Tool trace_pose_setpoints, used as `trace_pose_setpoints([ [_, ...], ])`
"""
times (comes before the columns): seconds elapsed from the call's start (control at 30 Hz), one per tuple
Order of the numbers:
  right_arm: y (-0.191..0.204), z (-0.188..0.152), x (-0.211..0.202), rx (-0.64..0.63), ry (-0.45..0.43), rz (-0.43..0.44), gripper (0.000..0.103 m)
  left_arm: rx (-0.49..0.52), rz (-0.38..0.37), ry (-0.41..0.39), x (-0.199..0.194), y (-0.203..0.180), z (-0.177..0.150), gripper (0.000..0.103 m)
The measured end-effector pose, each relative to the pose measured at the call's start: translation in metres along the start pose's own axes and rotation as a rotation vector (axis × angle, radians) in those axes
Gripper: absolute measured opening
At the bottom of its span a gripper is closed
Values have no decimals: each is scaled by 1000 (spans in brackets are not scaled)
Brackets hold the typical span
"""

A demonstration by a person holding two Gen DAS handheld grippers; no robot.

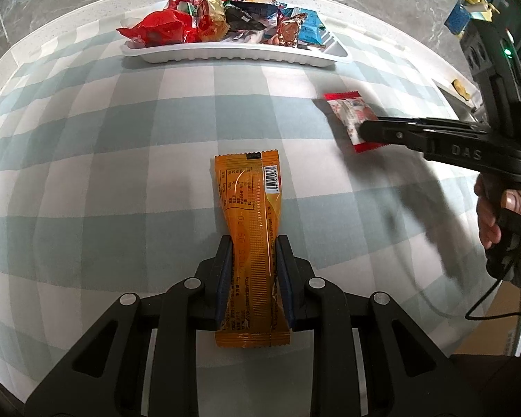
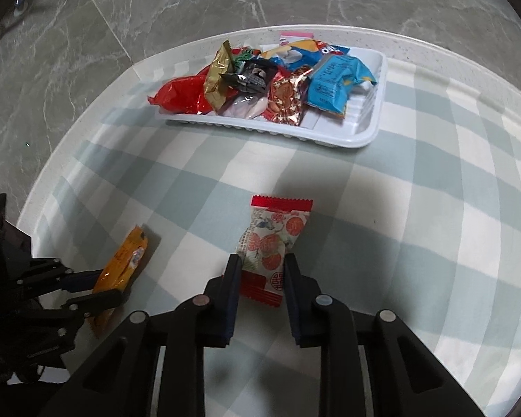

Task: Organize snacks
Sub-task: 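Grasp the orange bar with the left gripper while the right grasps the red-white packet, then carry the orange bar and red-white packet over the white tray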

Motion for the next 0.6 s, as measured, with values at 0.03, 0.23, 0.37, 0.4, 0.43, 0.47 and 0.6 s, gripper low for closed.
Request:
trace_pose_setpoints([
  [0.03, 0, -1, -2, 10, -3, 10, 25, 1, -3, 0, 0, 0, 1, 22],
  [0.23, 1, -2, -14, 65, -23, 62, 25, 11, -7, -8, -3, -1, 4, 22],
  [0.37, 4, 0, -22, 85, -41, 88, 25, 18, -11, -17, -6, -2, 9, 22],
  [0.4, 5, 1, -23, 88, -44, 93, 25, 21, -12, -19, -7, -2, 11, 22],
  [0.43, 6, 2, -25, 91, -46, 100, 25, 25, -10, -23, -8, -2, 13, 22],
  [0.47, 7, 3, -27, 95, -51, 104, 25, 26, -11, -26, -9, -2, 15, 22],
  [0.6, 11, 8, -35, 107, -70, 124, 25, 36, -16, -43, -14, -2, 24, 22],
])
Point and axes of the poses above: each gripper's, at about its wrist camera, not at the fingertips, and x roughly the way its jaws point, y to its left, z to its top, the point moved 7 cm from there along x, roughly the way its jaws point, and after that the axes turned 2 degrees about z, right-handed, at the moved point
